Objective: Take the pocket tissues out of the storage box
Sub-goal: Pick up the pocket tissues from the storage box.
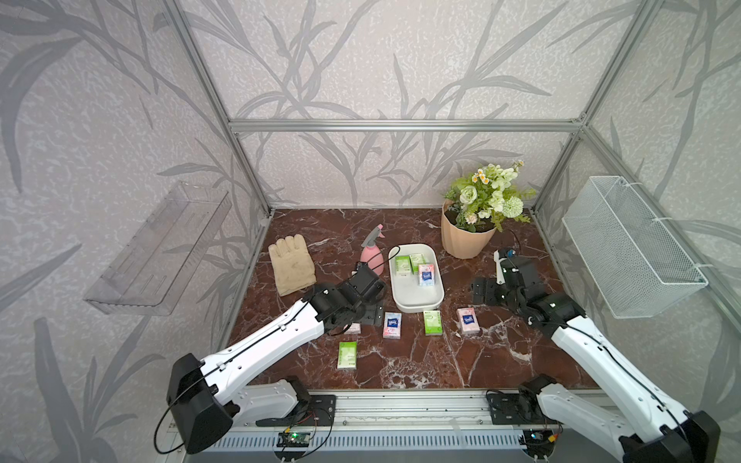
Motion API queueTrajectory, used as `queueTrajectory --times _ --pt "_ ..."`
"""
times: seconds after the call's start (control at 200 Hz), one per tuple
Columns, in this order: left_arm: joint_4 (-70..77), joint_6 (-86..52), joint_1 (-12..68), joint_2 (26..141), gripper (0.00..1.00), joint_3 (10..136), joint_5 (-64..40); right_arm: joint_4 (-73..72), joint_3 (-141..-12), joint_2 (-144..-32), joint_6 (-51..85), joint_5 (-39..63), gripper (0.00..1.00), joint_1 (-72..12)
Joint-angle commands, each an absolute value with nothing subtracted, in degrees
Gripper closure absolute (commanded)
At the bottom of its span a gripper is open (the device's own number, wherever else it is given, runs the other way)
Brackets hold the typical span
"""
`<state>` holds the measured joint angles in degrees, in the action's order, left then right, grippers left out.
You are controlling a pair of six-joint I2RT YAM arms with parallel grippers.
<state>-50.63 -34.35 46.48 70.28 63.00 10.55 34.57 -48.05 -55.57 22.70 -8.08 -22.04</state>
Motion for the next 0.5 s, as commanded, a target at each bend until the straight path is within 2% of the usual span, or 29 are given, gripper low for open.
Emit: queueTrajectory --times 0.0,0.26,0.495 --pt "-43.0 -31.0 46.2 74.7 0.09 67.1 10.4 34.6 -49.6 -54.6 23.5 -8.3 0.01 -21.8" --pt "-30.5 -32.3 46.1 91.1 0.11 77.2 3.0 33.8 -48.8 -52.4 25.0 -7.1 0.01 -21.8" --pt "-26.4 -35.2 44.7 103.9 0.21 83.5 -3.3 33.3 -48.2 -51.3 26.4 -6.3 0.01 -21.8"
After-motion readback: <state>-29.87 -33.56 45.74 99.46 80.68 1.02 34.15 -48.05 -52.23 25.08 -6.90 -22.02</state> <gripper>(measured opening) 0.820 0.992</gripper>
